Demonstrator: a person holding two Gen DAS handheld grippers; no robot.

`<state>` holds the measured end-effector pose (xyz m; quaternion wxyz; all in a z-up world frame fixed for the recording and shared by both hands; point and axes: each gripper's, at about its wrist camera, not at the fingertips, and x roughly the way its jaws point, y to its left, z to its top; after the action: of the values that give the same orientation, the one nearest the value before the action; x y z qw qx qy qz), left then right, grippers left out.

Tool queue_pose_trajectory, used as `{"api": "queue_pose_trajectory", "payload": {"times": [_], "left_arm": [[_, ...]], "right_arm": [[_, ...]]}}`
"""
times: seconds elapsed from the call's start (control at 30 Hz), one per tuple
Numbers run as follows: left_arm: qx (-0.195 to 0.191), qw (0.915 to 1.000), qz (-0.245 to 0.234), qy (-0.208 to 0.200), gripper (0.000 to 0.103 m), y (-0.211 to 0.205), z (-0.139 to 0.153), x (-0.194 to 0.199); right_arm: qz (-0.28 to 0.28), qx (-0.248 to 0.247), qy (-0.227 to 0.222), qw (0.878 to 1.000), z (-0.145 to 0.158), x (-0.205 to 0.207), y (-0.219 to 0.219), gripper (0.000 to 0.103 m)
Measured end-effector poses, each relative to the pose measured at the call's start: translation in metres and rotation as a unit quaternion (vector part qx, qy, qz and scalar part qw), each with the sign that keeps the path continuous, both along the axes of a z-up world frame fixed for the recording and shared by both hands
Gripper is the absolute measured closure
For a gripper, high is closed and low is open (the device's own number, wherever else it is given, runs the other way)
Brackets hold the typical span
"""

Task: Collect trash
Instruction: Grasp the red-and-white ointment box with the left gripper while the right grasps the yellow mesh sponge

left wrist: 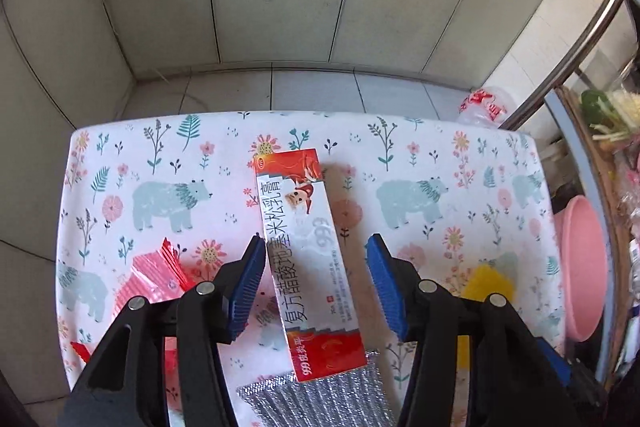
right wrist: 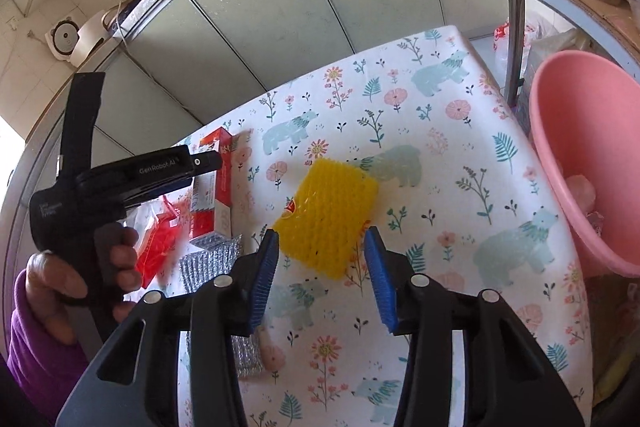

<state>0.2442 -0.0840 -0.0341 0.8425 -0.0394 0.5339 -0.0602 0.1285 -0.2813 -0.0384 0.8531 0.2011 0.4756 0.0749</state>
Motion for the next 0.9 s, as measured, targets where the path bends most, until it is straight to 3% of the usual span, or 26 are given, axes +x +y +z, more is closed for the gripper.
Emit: {"api": "queue_pose_trajectory", "payload": {"times": [0.17, 0.37, 0.57, 0.73, 0.9], "left_arm": [[0.026, 0.9996, 0.004, 0.011, 0.051, -0.001, -0.011, 0.003], [0.014, 0.9999, -0.001, 0.006, 0.059, 0.003, -0.018, -0.001], [-0.005, 0.9999, -0.005, -0.011, 0.061, 0.013, -0.012, -0.009], [-0.025, 0.9993, -0.010, -0.027, 0.062, 0.026, 0.003, -0.022], [-0.033, 0.9981, -0.019, -0.048, 0.063, 0.029, 0.019, -0.037]], "right_arm": [[-0.015, -0.018, 0.015, 1.000, -0.014, 0.011, 0.000, 0.057], [-0.017, 0.001, 0.022, 1.000, -0.028, 0.019, 0.004, 0.057], [-0.008, -0.012, 0.005, 1.000, -0.028, 0.022, 0.014, 0.058], [-0.006, -0.029, -0.005, 1.000, -0.021, 0.014, 0.008, 0.093], [0.002, -0.031, -0.029, 0.999, -0.007, -0.003, 0.002, 0.097]]}}
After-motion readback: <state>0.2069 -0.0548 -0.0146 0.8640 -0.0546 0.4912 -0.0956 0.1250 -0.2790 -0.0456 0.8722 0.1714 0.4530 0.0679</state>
